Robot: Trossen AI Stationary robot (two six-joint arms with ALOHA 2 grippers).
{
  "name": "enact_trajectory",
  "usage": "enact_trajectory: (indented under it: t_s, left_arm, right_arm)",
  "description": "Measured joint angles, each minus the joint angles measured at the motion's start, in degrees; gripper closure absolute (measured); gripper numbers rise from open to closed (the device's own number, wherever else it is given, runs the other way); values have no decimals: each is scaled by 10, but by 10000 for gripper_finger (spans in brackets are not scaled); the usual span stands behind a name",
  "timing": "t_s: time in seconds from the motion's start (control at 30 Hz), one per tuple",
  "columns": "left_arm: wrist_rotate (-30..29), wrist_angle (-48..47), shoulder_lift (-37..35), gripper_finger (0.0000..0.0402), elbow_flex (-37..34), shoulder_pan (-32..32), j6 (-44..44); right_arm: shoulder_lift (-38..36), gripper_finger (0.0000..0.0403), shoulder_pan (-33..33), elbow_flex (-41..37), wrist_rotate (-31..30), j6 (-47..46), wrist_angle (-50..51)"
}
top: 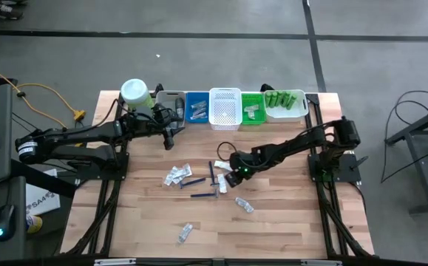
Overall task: Pick & Place Travel size toiletries
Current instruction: Put the white bandage pack into the green bin
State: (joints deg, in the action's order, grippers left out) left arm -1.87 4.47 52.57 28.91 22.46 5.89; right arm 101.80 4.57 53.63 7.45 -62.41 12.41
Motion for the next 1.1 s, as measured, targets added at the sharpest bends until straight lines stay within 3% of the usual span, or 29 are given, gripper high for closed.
enact_trajectory:
  t_s: [0.23, 0.67, 0.87, 1.1]
  left_arm:
    - [0, 0, 0, 217, 0, 0, 0]
    - [0, 0, 0, 217, 0, 0, 0]
    - [0, 0, 0, 217, 0, 0, 0]
    - [0, 1, 0, 217, 0, 0, 0]
  right_arm:
    - [1, 293, -1, 0, -25, -3, 2]
    - [1, 394, -1, 0, -7, 29, 2]
    - [-18, 400, -9, 0, 19, 56, 9]
    - [-78, 400, -32, 0, -21, 102, 54]
